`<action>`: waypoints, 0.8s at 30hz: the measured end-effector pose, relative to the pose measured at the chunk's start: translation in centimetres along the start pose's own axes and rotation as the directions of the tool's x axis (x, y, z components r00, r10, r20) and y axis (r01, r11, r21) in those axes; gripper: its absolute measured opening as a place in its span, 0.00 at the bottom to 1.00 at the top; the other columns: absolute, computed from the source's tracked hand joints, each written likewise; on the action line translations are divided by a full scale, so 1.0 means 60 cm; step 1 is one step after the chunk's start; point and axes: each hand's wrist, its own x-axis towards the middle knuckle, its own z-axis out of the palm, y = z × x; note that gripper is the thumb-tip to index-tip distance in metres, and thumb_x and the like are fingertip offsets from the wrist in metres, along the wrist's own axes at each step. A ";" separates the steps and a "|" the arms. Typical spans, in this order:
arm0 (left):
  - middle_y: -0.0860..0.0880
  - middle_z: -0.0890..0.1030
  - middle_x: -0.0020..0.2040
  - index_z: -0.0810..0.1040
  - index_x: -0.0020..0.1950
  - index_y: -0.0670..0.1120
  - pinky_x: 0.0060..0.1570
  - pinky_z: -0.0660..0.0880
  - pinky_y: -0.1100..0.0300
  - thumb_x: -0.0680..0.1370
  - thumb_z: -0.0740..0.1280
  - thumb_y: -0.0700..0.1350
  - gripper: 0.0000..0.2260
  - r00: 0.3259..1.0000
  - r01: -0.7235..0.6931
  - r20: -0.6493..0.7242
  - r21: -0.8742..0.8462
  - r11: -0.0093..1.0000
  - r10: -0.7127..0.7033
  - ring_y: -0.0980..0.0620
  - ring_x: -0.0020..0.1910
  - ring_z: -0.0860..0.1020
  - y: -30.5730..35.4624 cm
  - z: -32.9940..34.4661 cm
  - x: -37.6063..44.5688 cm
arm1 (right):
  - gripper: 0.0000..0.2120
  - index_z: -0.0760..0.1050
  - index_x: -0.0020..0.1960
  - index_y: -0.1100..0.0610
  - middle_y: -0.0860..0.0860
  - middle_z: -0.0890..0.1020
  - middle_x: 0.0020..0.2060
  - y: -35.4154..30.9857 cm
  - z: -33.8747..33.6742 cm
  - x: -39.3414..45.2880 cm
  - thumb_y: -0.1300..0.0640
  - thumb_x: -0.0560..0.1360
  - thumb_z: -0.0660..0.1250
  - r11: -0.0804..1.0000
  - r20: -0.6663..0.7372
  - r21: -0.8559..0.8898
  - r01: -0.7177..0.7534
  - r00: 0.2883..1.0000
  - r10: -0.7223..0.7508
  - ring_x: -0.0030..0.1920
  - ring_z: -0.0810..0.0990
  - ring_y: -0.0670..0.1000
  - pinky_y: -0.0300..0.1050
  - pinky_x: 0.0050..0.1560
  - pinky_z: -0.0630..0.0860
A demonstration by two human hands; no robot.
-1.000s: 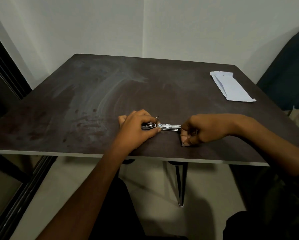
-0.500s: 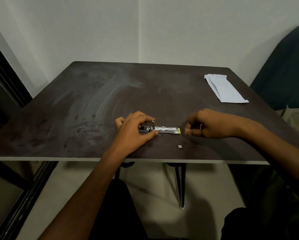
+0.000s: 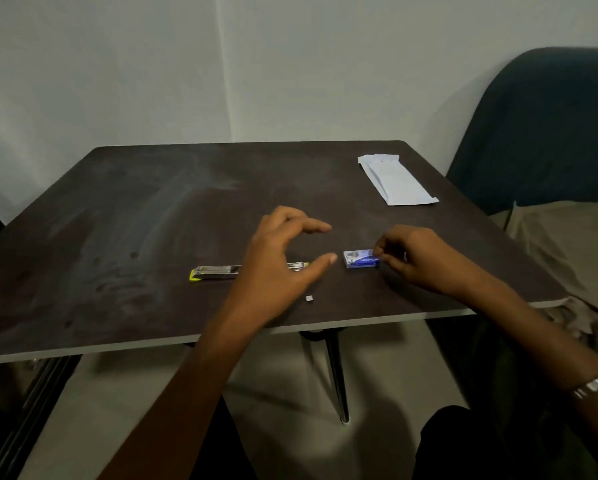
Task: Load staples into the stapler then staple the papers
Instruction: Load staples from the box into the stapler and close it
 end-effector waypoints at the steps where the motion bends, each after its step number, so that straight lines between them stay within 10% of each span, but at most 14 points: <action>1: 0.53 0.75 0.52 0.81 0.55 0.51 0.54 0.69 0.67 0.70 0.75 0.47 0.14 0.999 0.014 0.051 0.000 1.000 -0.014 0.55 0.54 0.75 0.002 0.018 0.002 | 0.05 0.78 0.50 0.53 0.47 0.79 0.47 0.005 0.004 -0.004 0.57 0.75 0.67 1.000 -0.030 0.015 -0.017 0.999 0.017 0.44 0.76 0.43 0.30 0.42 0.67; 10: 0.48 0.78 0.56 0.78 0.61 0.44 0.57 0.73 0.62 0.69 0.75 0.46 0.21 0.955 0.135 0.240 0.163 0.977 -0.172 0.52 0.53 0.76 -0.027 0.123 0.040 | 0.04 0.76 0.47 0.53 0.49 0.77 0.45 0.032 0.074 -0.025 0.59 0.73 0.68 0.966 -0.266 0.236 -0.109 0.949 0.172 0.43 0.76 0.45 0.29 0.43 0.67; 24: 0.51 0.80 0.48 0.82 0.55 0.46 0.41 0.68 0.81 0.70 0.75 0.42 0.14 0.956 0.196 0.199 0.108 0.975 -0.214 0.59 0.41 0.75 -0.047 0.138 0.048 | 0.07 0.79 0.50 0.50 0.43 0.75 0.42 0.040 0.075 -0.013 0.59 0.75 0.66 0.934 -0.204 0.328 -0.144 0.954 0.219 0.40 0.74 0.40 0.29 0.39 0.66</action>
